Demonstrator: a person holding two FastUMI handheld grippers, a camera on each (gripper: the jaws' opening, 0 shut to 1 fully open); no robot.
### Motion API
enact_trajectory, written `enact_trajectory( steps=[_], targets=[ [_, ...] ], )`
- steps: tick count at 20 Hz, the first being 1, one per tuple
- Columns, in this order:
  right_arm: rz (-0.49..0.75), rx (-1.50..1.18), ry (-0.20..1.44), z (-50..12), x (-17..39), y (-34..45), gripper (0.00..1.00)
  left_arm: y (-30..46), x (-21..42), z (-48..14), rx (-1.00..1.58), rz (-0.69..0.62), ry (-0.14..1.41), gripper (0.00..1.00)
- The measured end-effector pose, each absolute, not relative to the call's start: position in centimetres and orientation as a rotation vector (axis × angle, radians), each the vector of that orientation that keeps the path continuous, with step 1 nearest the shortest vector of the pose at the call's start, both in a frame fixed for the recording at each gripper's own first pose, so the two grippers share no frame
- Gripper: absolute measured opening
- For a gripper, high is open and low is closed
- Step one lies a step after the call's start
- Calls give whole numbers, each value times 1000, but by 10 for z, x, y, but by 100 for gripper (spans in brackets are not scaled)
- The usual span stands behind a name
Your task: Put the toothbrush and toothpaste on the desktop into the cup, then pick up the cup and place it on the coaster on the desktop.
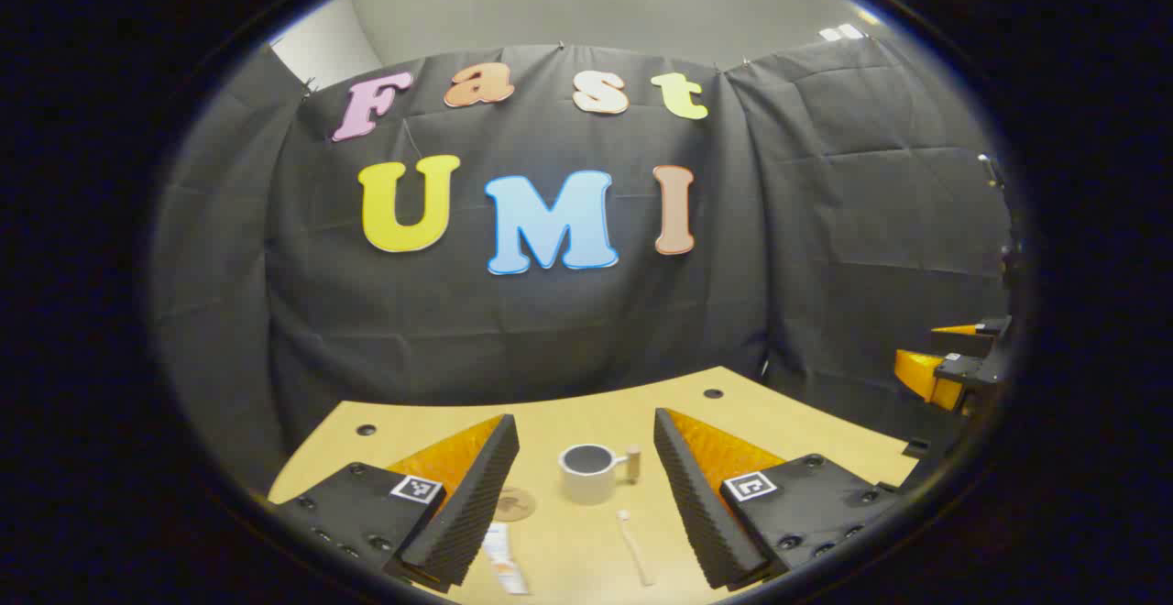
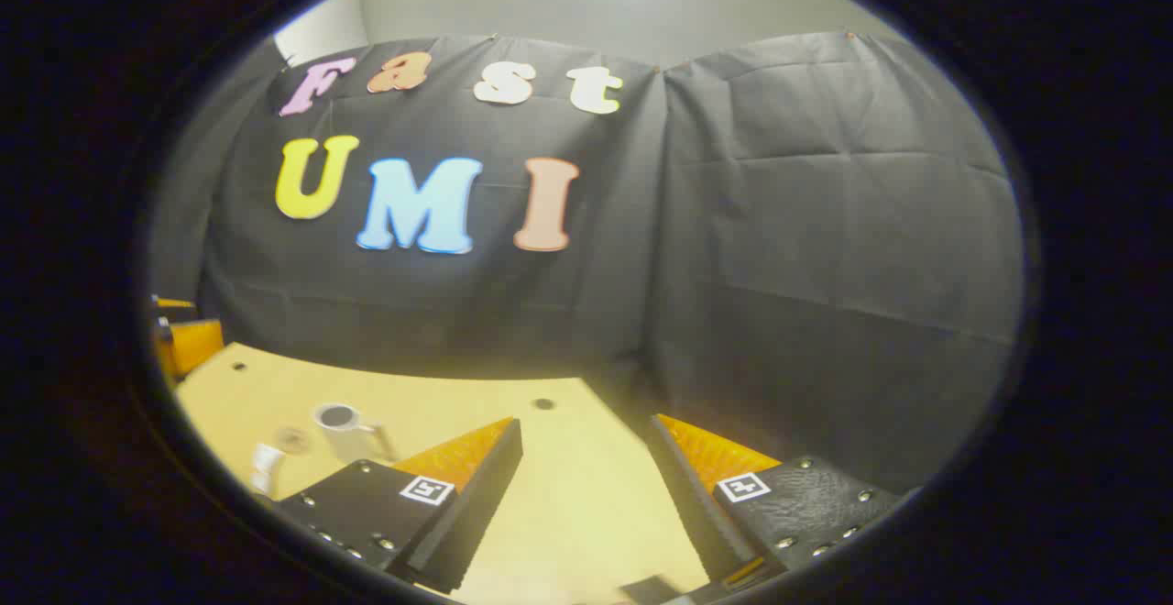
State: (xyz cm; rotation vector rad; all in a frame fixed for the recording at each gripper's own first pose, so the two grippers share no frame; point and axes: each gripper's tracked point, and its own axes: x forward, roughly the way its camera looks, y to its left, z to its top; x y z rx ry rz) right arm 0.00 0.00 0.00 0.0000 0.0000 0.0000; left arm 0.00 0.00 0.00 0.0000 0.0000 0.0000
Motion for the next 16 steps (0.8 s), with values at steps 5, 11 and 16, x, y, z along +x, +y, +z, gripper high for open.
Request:
enact_trajectory(
  steps=[5,11,16],
  targets=[
    [183,46,45,18,15,97,89,106,-15,6,-53,258,27,92],
    [277,7,107,4,23,137,89,113,1,-9,-78,239,96,95],
    [286,14,180,-12,29,140,89,114,22,-19,-91,233,130,96]
  ],
)
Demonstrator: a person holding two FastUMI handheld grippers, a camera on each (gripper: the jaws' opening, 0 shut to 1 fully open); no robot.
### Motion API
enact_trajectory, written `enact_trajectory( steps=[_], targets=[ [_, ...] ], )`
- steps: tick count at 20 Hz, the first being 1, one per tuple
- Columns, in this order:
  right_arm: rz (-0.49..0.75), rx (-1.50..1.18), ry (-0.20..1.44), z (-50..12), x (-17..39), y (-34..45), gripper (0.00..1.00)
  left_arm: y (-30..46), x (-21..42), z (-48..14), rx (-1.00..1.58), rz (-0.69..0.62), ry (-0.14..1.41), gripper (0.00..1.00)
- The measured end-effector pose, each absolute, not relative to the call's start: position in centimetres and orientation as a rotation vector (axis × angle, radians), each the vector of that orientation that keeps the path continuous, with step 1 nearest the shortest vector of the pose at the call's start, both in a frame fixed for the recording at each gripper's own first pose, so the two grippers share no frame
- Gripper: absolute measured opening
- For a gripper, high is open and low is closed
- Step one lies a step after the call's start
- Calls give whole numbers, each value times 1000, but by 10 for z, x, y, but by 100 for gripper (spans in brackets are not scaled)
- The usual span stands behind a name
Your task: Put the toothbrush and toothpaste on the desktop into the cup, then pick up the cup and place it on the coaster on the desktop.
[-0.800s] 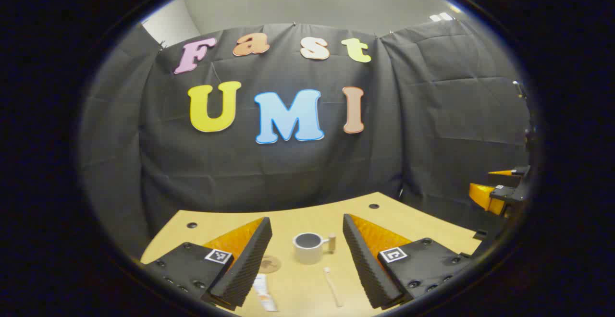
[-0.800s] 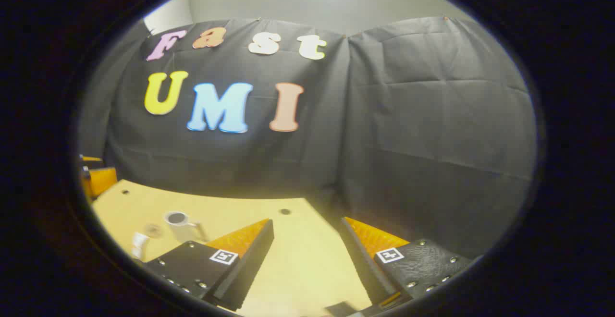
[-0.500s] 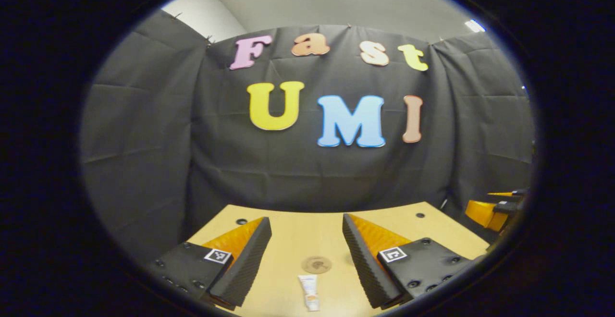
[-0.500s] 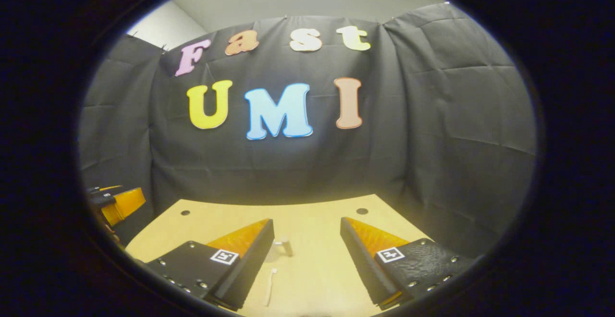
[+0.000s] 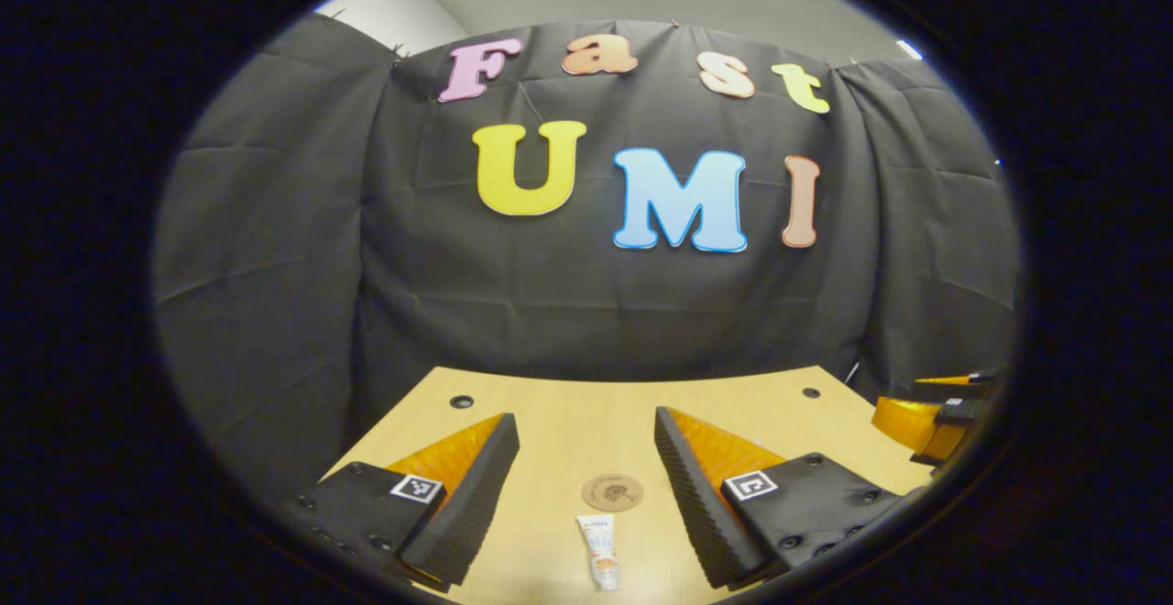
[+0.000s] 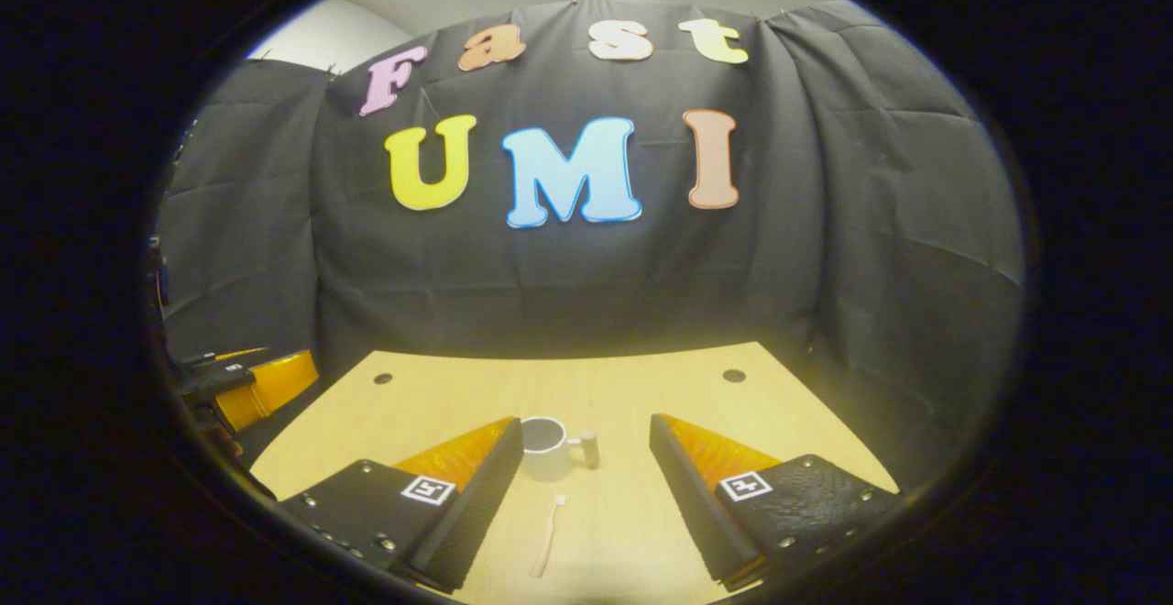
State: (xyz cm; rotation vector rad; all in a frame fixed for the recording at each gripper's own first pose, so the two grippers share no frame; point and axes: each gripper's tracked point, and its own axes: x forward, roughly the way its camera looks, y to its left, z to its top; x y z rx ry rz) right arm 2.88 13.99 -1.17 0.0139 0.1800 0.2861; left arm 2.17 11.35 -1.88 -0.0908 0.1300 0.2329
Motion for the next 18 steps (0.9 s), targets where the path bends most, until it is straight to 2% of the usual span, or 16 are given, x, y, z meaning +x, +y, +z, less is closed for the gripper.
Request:
enact_trajectory(
  steps=[2,7,9,18],
  targets=[
    [286,7,196,-16,29,141,89,110,24,-22,-93,217,140,94],
    [305,-6,254,-33,31,143,89,106,28,-37,-95,195,185,98],
    [326,-17,288,-45,27,150,89,104,32,-48,-106,179,223,96],
    [375,-67,607,-134,47,176,90,96,53,-164,-147,121,534,96]
  ],
)
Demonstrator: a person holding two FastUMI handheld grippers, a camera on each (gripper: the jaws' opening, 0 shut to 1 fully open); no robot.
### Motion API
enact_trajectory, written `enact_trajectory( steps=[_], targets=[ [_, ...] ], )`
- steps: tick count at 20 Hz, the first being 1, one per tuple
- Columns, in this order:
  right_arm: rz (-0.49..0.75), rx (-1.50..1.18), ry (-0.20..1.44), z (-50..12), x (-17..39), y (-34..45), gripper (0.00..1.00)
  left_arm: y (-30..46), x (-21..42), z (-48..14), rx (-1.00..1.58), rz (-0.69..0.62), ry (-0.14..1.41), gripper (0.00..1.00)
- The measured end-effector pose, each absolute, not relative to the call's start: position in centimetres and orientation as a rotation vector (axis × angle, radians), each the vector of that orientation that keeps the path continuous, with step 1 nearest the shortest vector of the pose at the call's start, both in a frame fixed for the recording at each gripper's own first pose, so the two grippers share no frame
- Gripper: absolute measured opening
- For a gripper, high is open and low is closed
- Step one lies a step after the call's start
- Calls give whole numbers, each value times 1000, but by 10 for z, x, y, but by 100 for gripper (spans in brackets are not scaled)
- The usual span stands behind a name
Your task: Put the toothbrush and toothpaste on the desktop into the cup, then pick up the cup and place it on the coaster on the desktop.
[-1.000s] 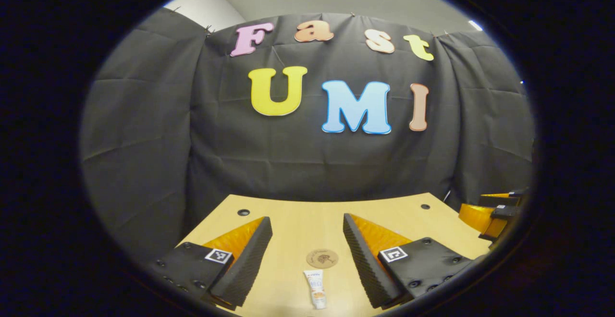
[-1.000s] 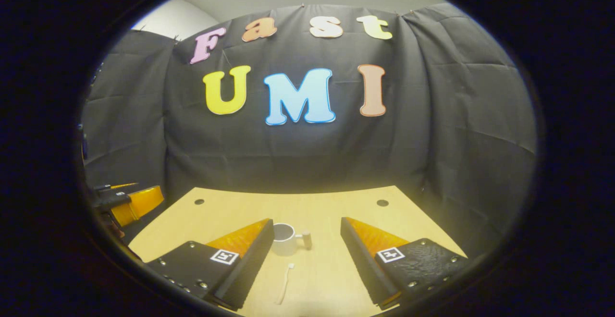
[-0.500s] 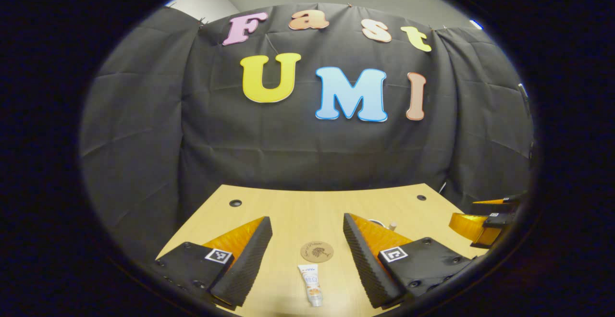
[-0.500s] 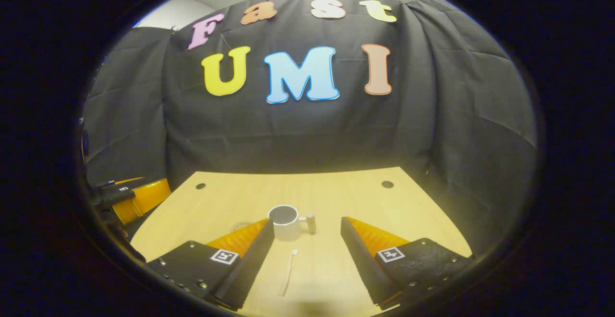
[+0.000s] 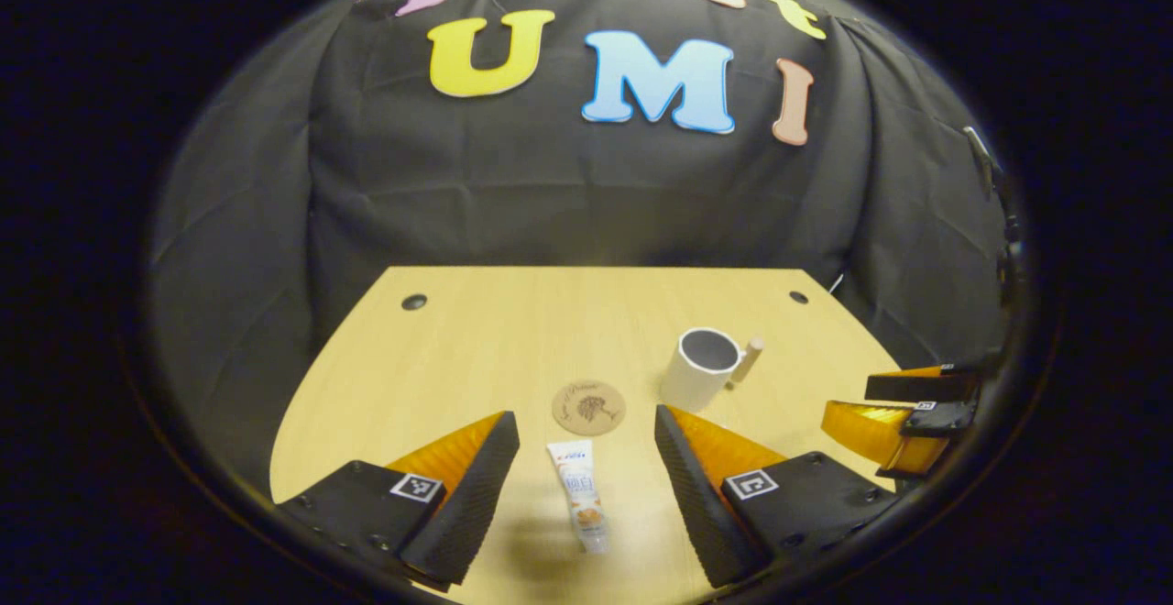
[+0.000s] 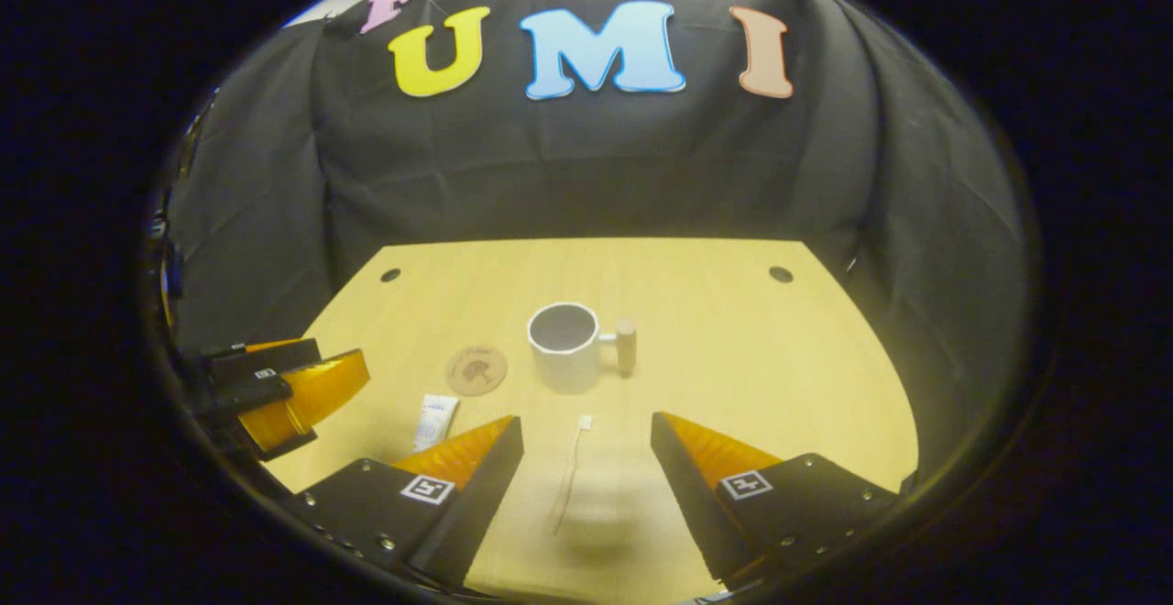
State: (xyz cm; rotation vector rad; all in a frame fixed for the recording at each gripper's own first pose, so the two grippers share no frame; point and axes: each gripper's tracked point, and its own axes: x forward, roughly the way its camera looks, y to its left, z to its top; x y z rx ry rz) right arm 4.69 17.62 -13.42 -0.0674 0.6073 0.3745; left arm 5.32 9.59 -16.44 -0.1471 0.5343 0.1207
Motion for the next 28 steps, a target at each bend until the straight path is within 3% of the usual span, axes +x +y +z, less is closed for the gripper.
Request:
enact_trajectory(
  steps=[7,17,20,22,24,26,27,28],
  targets=[
    [342,-73,954,-212,47,183,92,96,57,-261,-200,110,831,98],
    [300,-129,1168,-278,61,196,92,101,49,-351,-231,174,1119,98],
    [290,-166,1195,-293,62,194,92,106,50,-342,-190,195,1113,99],
    [278,-182,1194,-290,65,191,92,107,55,-333,-194,201,1106,92],
    [263,-179,1213,-294,63,190,91,110,55,-330,-193,203,1102,95],
    [259,-182,1233,-295,60,187,82,112,57,-327,-182,204,1102,89],
    [266,-188,1241,-294,59,187,75,112,58,-327,-184,205,1106,71],
    [263,-189,1236,-297,62,186,68,112,58,-327,-178,199,1106,65]
  ],
)
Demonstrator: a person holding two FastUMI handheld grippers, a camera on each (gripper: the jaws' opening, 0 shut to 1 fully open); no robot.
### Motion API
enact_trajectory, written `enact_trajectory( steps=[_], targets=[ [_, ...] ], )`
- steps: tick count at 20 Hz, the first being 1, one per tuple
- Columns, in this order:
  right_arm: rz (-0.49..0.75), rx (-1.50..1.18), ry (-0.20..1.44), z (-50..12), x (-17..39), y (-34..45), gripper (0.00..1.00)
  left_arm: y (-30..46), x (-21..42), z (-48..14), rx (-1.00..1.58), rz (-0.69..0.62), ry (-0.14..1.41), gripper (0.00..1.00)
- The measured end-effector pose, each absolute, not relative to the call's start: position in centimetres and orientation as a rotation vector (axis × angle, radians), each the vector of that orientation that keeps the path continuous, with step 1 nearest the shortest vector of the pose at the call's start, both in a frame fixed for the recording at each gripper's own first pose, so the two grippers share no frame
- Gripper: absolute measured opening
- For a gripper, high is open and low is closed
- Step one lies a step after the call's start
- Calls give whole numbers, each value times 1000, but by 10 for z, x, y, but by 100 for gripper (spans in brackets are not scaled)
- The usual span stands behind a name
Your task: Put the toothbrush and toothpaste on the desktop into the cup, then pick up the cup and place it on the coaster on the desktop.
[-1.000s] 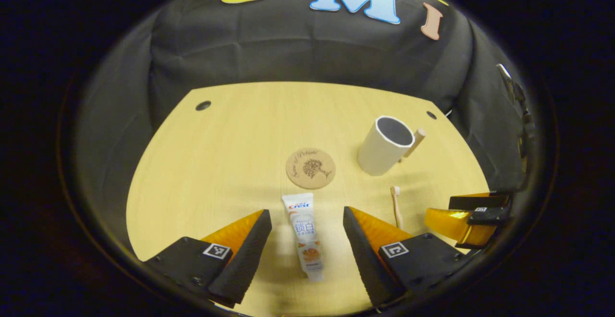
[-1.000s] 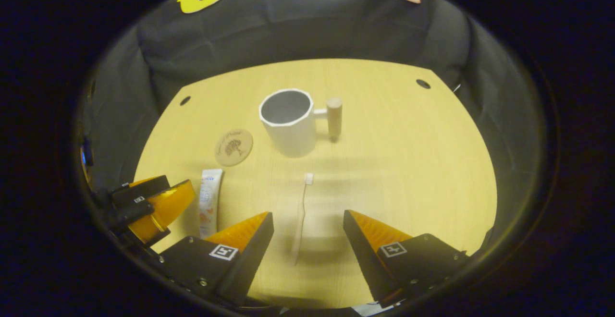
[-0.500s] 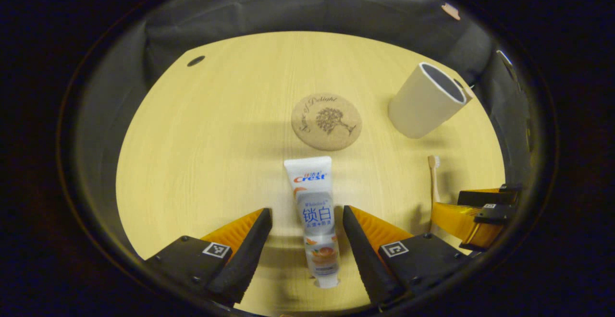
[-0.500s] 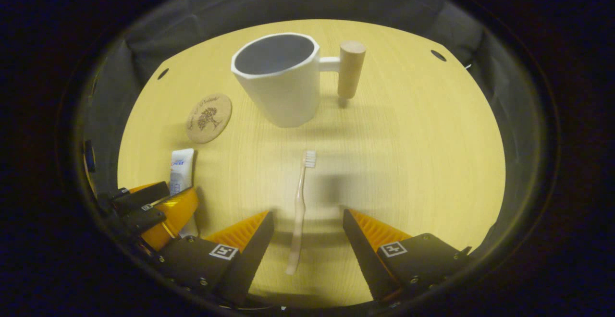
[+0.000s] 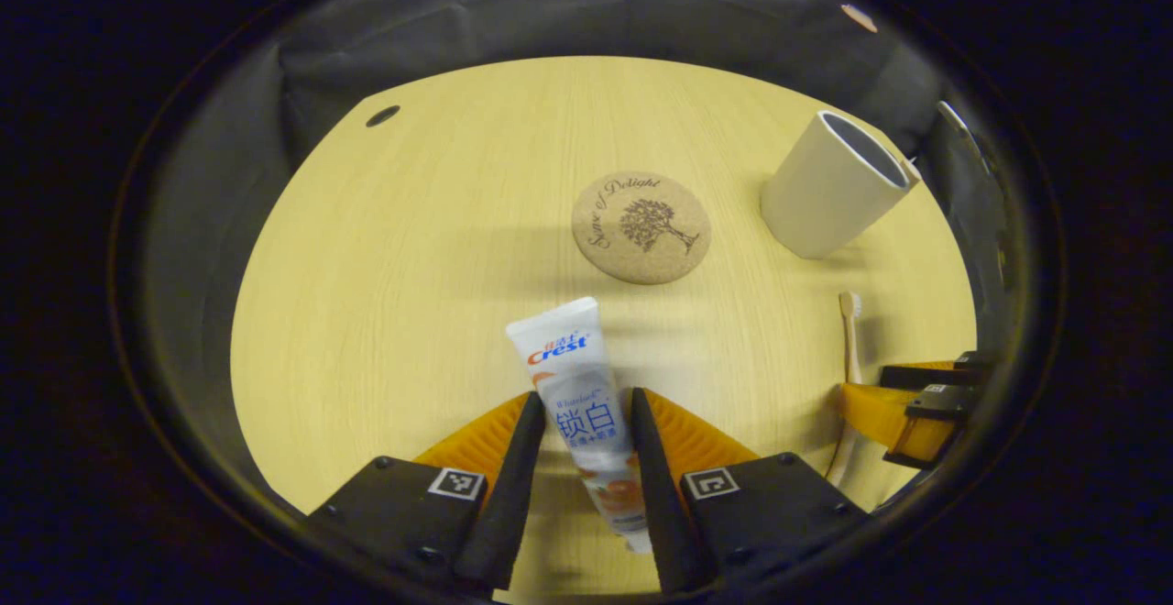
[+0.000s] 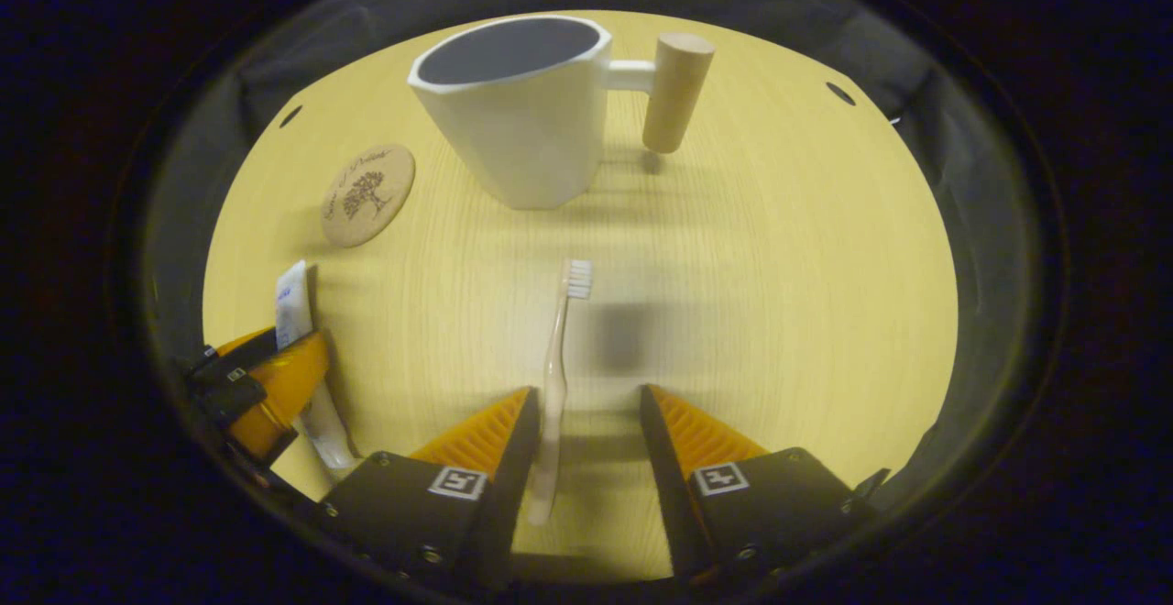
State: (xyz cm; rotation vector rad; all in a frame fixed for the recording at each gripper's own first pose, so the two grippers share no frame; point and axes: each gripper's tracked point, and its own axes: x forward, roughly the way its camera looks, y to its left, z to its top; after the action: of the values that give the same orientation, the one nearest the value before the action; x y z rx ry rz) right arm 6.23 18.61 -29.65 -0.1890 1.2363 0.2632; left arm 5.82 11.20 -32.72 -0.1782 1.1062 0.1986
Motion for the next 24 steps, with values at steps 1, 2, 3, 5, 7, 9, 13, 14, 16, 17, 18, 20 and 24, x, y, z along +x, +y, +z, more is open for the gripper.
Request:
enact_trajectory(
  steps=[1,2,3,5,7,9,13,14,16,17,18,20,24],
  targets=[
    [251,-181,1238,-294,62,184,37,110,58,-326,-174,191,1116,55],
    [242,-166,1245,-294,63,184,27,110,58,-327,-168,192,1120,53],
    [243,-162,1259,-293,62,183,14,108,61,-326,-163,187,1122,44],
    [231,-144,1258,-293,65,184,14,109,62,-325,-154,186,1122,35],
    [251,-145,1282,-293,66,183,3,108,63,-324,-157,193,1109,28],
    [260,-132,1286,-293,65,183,2,109,61,-325,-167,194,1110,19],
    [262,-88,1290,-291,68,183,2,107,63,-323,-174,186,1101,18],
    [263,-76,1293,-291,68,183,3,105,65,-322,-186,175,1090,18],
    [256,-58,1289,-289,68,180,3,102,64,-319,-194,167,1087,18],
    [253,-50,1282,-288,69,178,2,102,64,-314,-192,166,1074,18],
    [252,-47,1268,-285,72,175,3,101,66,-308,-187,164,1059,18],
    [248,-31,1228,-272,76,169,3,100,68,-297,-165,161,1029,18],
    [246,14,1138,-244,90,162,3,95,68,-281,-172,149,996,18]
  ],
)
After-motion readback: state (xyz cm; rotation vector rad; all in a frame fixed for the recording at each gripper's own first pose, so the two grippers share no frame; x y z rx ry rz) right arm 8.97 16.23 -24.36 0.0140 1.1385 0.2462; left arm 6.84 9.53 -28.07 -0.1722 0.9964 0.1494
